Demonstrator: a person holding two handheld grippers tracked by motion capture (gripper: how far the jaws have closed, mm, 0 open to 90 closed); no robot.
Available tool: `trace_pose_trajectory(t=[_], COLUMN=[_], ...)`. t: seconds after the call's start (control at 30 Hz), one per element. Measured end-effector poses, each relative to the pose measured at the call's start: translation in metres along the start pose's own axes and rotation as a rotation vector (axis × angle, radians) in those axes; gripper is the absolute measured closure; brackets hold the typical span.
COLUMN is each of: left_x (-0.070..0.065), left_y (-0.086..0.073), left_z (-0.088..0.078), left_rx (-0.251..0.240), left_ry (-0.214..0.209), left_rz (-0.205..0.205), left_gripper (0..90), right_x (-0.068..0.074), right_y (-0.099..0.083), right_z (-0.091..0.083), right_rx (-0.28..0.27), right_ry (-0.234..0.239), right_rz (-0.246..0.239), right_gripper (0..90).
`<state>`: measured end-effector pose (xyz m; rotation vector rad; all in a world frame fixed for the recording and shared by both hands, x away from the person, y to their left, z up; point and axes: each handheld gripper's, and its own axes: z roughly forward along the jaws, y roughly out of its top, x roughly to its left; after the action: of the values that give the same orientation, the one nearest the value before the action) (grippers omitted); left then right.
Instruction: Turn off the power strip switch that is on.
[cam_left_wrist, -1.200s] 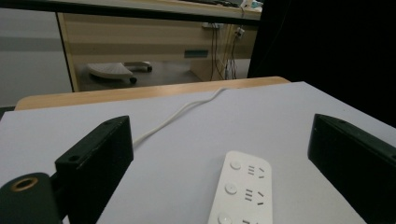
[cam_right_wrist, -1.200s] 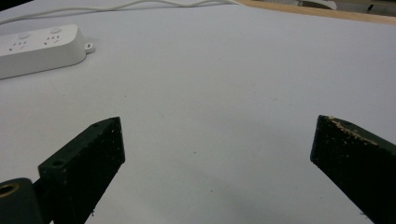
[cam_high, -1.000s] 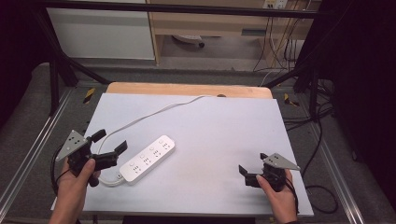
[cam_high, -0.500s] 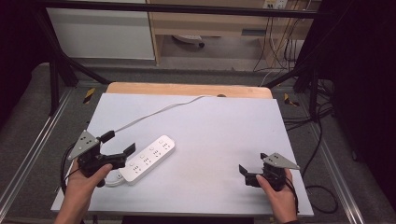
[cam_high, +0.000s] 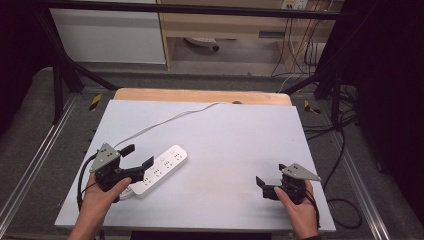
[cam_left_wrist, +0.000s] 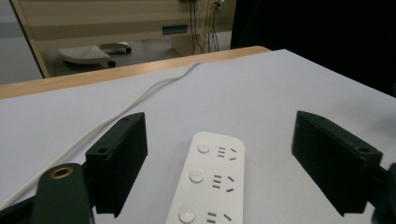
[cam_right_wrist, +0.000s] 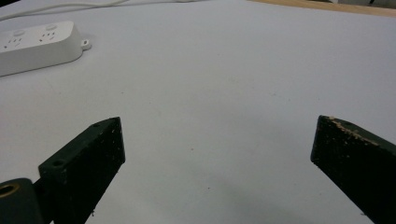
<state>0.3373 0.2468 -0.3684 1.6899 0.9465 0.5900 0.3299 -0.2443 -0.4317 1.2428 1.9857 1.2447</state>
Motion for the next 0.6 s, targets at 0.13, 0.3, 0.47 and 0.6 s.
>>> trace_pose_trajectory(t=[0.13,0.3,0.47,0.6], left_x=[-0.0022,-0.0028,-0.0025,-0.0029], left_y=[-0.0038,-0.005,-0.0069,-0.0081], left_z=[0.0034,0.0052,0.0049,0.0055], left_rx=[0.016,0.022,0.025,0.035], left_ry=[-0.015,-0.024,-0.032,-0.037], left_rz=[0.007,-0.002,-0.004,0.006], left_gripper=[24.6,30.7,39.7,45.0], right_x=[-0.0004,-0.0005,-0.0005,-0.0007], right_y=[-0.0002,-0.0003,-0.0005,-0.0005], right_z=[0.0,-0.0002,-0.0008,-0.0003], right_rx=[0.001,0.001,0.001,0.003], right_ry=[0.0,-0.003,-0.001,0.002], right_rz=[-0.001,-0.002,-0.001,-0.003], right_gripper=[3.4,3.4,3.4,3.4])
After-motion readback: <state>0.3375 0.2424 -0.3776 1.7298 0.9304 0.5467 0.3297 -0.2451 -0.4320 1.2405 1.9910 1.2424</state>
